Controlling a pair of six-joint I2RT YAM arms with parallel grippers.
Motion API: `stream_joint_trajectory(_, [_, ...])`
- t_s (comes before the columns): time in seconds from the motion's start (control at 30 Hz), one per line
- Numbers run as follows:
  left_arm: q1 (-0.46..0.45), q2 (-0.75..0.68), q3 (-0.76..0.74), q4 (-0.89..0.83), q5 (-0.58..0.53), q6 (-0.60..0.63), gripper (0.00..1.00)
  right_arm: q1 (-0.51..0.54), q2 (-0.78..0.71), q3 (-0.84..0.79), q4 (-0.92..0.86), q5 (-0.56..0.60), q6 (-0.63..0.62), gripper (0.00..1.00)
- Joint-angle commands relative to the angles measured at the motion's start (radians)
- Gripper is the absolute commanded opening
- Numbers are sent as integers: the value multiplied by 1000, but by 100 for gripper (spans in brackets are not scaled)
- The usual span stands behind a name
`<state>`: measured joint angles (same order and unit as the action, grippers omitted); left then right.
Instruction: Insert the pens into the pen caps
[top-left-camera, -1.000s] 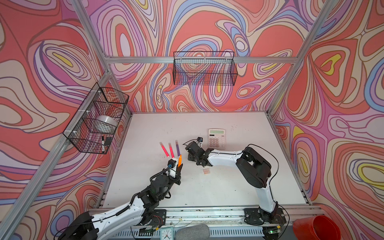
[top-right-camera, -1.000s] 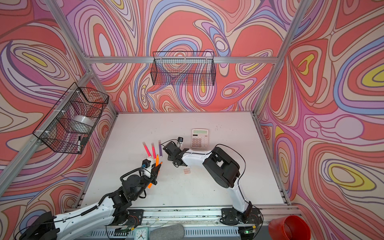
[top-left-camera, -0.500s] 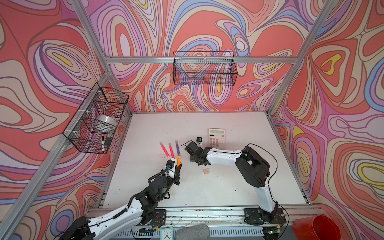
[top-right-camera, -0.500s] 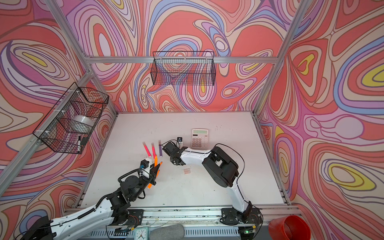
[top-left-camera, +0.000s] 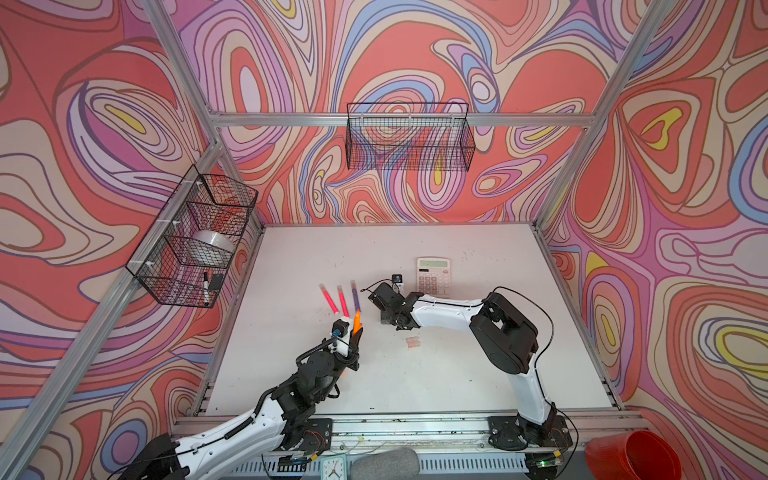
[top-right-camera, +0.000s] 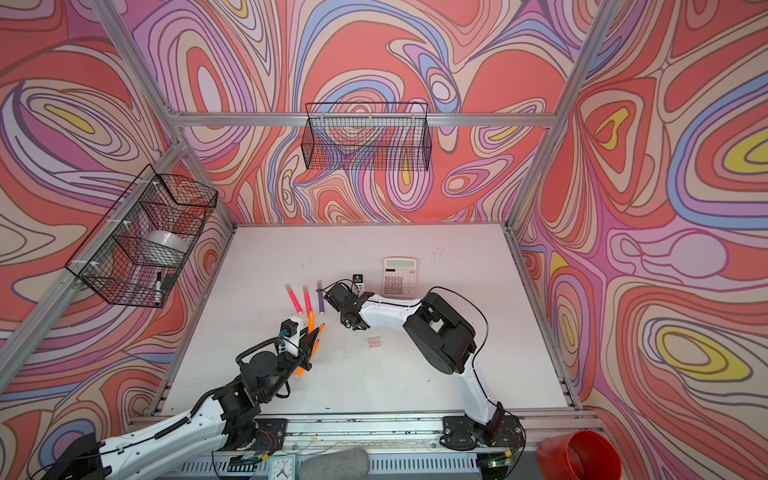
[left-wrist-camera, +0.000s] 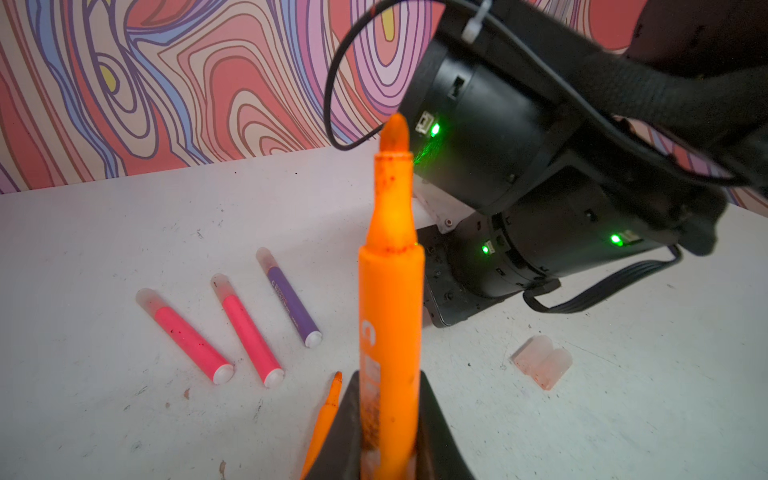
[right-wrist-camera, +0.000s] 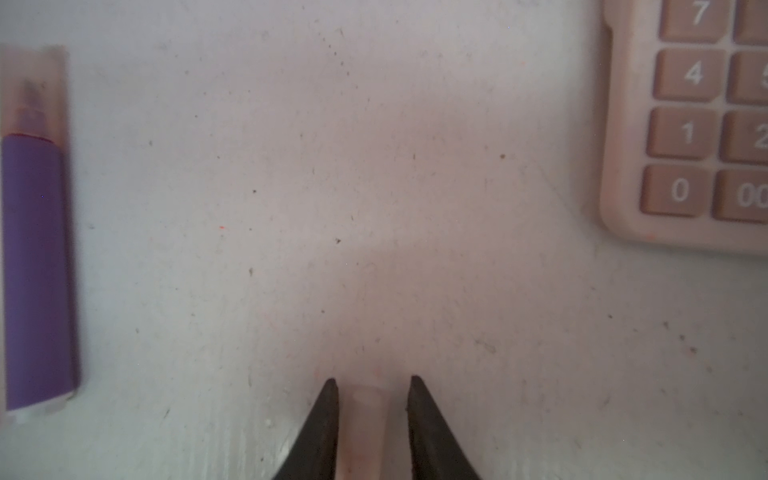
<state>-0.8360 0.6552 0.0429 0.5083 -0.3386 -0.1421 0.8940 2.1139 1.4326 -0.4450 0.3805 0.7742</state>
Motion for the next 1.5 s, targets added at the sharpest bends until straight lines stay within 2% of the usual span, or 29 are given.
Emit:
stream_joint_trajectory(0.0, [3,1,8,-2,-9,3,0,11,37,-27,-68,-64,14,23])
stream_joint_trajectory(0.37, [3,8,16,-6,-1,-4,0,19,11,-68,-38,-89,35,16])
stream_joint_trajectory(0.5, [4,12,30,-17,-2,-53,0,19,-9,-91,-20,-92,43,10])
stream_joint_trajectory(0.57, [5,-6,88,-134,16,-127,0,19,-40,-111,-1,-92,43,8])
stream_joint_trajectory(0.67, [5,-21,140,-212,100,-145,0,19,-116,-171,50,-81,53,6])
stream_joint_trajectory(0.83, [5,-73,174,-312,88,-195,0,19,-282,-293,159,-55,49,2])
stream_joint_trajectory(1.07, [4,-89,137,-196,309,-129,0,18,-559,-455,348,-35,-3,1])
stream_joint_trajectory(1.27, [4,29,176,-144,509,-116,0,20,-747,-577,603,-148,-85,1])
stream_joint_trajectory(1.37, [3,101,199,-118,540,-129,0,22,-791,-631,767,-236,-114,1])
stream_joint_trajectory(1.47, [4,163,216,-92,548,-132,0,23,-811,-663,861,-270,-120,1])
